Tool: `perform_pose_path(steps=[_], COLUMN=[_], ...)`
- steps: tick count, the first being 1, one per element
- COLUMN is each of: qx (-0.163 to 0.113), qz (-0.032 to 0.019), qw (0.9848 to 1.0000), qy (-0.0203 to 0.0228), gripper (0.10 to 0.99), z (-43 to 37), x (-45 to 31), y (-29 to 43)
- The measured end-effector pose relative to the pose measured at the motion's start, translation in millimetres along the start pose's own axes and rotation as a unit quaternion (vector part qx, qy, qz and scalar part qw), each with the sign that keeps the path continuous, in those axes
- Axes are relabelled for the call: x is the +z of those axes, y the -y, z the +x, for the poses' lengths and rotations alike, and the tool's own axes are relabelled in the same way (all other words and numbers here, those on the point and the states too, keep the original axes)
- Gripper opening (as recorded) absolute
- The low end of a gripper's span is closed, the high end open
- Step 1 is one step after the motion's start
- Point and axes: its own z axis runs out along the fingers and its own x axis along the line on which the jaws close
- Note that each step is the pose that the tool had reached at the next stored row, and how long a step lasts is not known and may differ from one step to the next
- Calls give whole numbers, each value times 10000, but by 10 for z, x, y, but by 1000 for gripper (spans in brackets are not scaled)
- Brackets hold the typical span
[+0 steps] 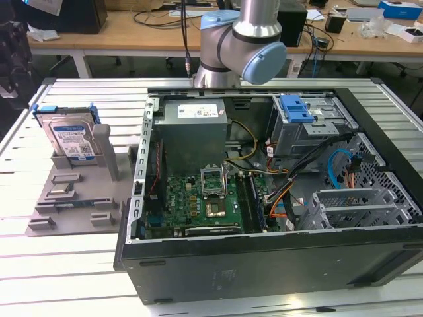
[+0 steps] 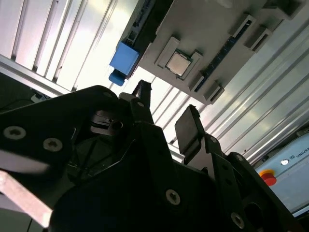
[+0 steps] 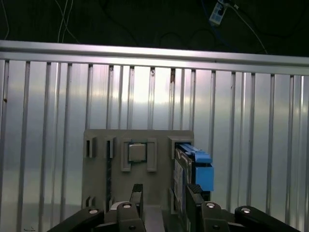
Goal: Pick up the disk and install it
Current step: 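Pick up the disk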
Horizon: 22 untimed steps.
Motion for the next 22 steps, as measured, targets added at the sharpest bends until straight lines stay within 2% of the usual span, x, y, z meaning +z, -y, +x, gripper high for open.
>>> perform_pose_path(steps=[1, 6, 10, 13, 22], qx=[0, 0, -2, -2, -2], qz=[0, 0, 0, -3, -5], qw=[10000, 10000, 10000, 10000, 10000], qy=[0, 0, 0, 0, 0], gripper=[482, 482, 482, 482, 482], z=[-47, -153, -243, -325, -424], x=[3, 37, 136, 219, 351], y=[7, 21, 35, 79, 125])
